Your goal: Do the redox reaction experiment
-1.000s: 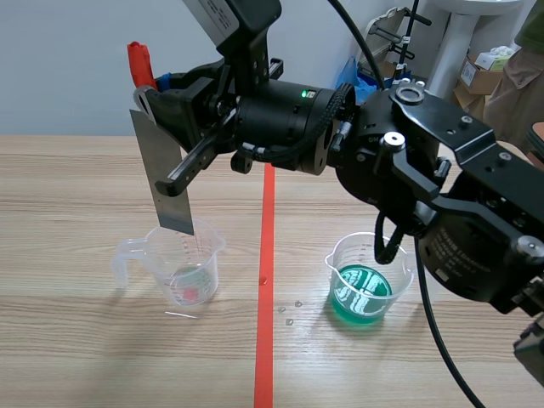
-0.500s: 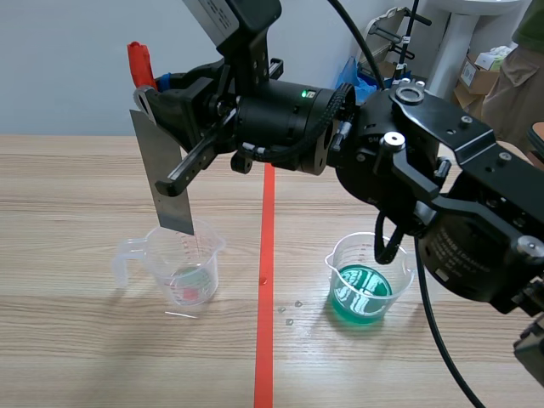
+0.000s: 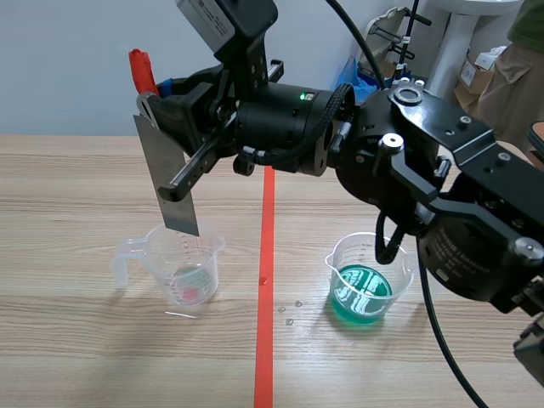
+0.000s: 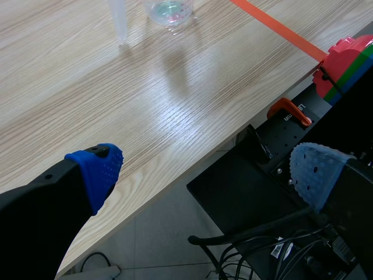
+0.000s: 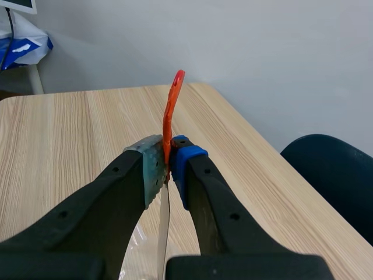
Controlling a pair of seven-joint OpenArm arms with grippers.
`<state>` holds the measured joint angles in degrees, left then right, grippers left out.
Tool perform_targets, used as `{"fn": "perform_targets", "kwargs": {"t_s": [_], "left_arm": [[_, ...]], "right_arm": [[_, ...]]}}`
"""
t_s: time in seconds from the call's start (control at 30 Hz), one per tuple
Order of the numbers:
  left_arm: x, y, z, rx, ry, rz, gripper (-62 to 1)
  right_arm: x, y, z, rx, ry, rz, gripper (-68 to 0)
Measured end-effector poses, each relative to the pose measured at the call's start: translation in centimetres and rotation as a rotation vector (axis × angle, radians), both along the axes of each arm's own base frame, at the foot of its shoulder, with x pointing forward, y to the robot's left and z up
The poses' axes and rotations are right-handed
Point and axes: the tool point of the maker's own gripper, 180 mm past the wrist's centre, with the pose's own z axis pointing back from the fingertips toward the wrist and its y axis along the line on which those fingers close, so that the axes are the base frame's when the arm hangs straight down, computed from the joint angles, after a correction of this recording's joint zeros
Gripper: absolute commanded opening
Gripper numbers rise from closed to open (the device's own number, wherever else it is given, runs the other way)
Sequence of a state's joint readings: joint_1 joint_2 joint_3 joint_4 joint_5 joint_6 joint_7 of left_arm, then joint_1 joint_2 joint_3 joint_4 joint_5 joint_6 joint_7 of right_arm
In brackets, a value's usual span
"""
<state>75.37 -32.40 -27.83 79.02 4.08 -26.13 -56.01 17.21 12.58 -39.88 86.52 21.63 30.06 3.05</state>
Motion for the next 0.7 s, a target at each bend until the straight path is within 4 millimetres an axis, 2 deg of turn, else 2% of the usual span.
{"fn": "perform_targets", "kwargs": {"t_s": [0.13, 0.3, 0.43, 0.57, 0.7], "left_arm": [[0.0, 0.0, 0.0, 0.0, 0.0, 0.0, 0.6], [0.0, 0.0, 0.0, 0.0, 0.0, 0.0, 0.6], [0.0, 0.0, 0.0, 0.0, 0.0, 0.0, 0.6], [0.0, 0.0, 0.0, 0.0, 0.0, 0.0, 0.6], [0.0, 0.0, 0.0, 0.0, 0.0, 0.0, 0.6]], "right_arm": [[0.0, -0.1, -0.1, 0.017, -0.001, 0.0, -65.6], [-0.2, 0.3, -3.3, -0.029, 0.041, 0.013, -65.6], [-0.3, 0.1, -5.1, -0.03, 0.038, 0.019, -65.6], [-0.9, 0.3, -6.3, -0.061, -0.009, 0.044, -65.6], [-1.7, 0.7, -6.7, -0.057, -0.055, 0.078, -65.6]]}}
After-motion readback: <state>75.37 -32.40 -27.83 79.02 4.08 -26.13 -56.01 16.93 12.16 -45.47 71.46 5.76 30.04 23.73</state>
